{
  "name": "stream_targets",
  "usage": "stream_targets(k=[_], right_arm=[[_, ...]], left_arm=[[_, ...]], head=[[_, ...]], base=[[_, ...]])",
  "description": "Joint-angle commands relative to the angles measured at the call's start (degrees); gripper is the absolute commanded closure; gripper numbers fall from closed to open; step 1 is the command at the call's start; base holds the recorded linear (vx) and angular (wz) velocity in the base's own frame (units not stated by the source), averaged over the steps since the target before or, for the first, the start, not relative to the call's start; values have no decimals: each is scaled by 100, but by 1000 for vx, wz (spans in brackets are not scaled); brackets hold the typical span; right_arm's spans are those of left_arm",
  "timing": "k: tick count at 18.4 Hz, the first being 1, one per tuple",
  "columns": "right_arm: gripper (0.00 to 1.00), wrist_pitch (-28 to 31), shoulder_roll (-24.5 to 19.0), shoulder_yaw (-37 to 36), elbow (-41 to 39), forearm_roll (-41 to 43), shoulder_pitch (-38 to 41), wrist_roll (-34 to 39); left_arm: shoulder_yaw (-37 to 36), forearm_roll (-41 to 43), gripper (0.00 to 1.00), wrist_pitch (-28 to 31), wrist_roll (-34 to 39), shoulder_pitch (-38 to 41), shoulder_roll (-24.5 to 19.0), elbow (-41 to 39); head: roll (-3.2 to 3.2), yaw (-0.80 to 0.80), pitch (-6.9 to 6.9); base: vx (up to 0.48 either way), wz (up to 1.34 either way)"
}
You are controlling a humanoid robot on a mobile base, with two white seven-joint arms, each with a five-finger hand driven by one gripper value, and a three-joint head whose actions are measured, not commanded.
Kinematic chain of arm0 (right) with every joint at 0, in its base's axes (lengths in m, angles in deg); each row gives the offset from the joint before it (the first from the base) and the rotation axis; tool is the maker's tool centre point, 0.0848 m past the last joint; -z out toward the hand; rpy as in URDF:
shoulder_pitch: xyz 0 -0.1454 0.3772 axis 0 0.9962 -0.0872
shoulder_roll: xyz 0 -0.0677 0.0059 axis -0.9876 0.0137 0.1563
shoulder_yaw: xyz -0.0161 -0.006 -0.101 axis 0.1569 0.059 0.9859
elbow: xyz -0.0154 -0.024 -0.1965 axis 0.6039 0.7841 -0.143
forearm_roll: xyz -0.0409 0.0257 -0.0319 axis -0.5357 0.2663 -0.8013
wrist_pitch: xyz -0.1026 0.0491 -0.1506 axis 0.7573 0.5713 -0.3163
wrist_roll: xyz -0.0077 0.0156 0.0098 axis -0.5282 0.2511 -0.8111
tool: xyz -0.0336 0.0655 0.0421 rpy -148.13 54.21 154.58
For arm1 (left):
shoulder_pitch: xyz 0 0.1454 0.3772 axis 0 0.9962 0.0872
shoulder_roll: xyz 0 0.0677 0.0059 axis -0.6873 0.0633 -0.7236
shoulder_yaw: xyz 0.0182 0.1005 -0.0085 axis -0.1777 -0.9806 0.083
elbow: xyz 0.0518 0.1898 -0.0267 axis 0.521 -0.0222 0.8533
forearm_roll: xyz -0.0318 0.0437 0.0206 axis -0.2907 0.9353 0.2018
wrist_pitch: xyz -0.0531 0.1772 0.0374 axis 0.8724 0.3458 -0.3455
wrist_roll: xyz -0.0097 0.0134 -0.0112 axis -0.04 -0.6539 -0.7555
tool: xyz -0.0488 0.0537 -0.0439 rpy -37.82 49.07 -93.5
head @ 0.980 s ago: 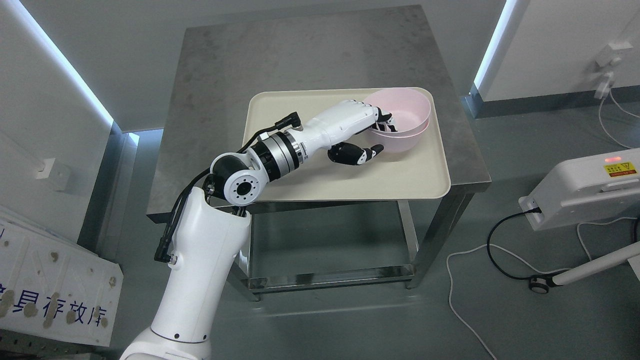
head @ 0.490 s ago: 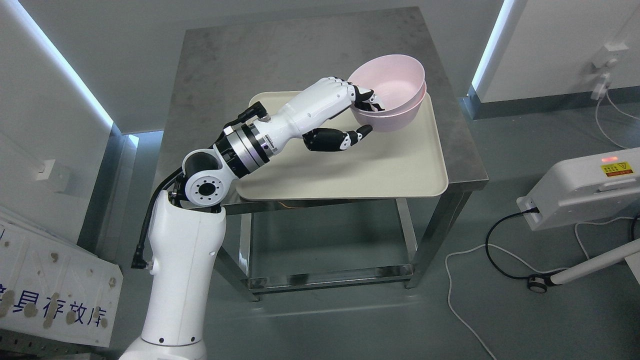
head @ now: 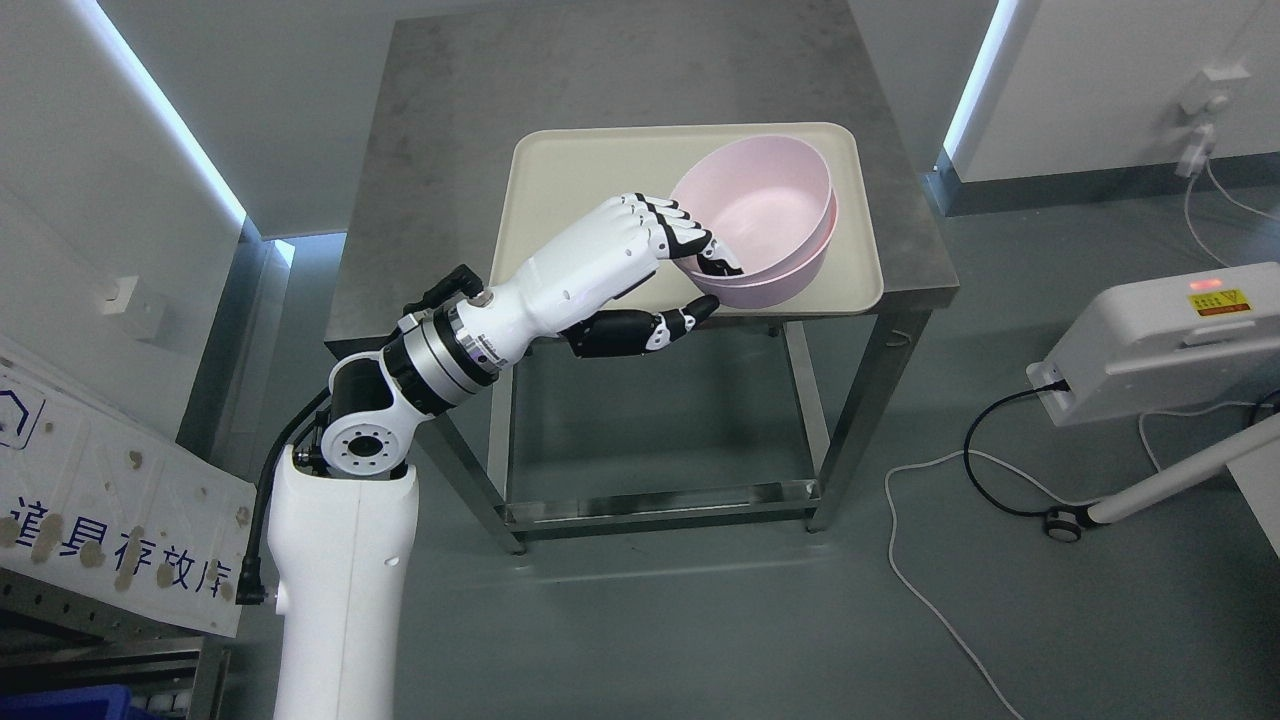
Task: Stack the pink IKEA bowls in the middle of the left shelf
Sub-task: 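Lift the stacked bowls while turning toward the blue bin shelves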
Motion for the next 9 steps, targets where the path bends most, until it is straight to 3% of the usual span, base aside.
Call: stream_targets(k=[1,9], right_arm=[[0,5,100,-26,-100,9,2,-4],[0,5,100,-26,-100,9,2,-4]], left_arm=[[763,-352,98,-86,-80,319,-100,-608],[790,-388,97,-156,-88,337,-100,-661]], head=[[0,0,0],[0,0,0]], base=[[-302,-170],[-353,-162]])
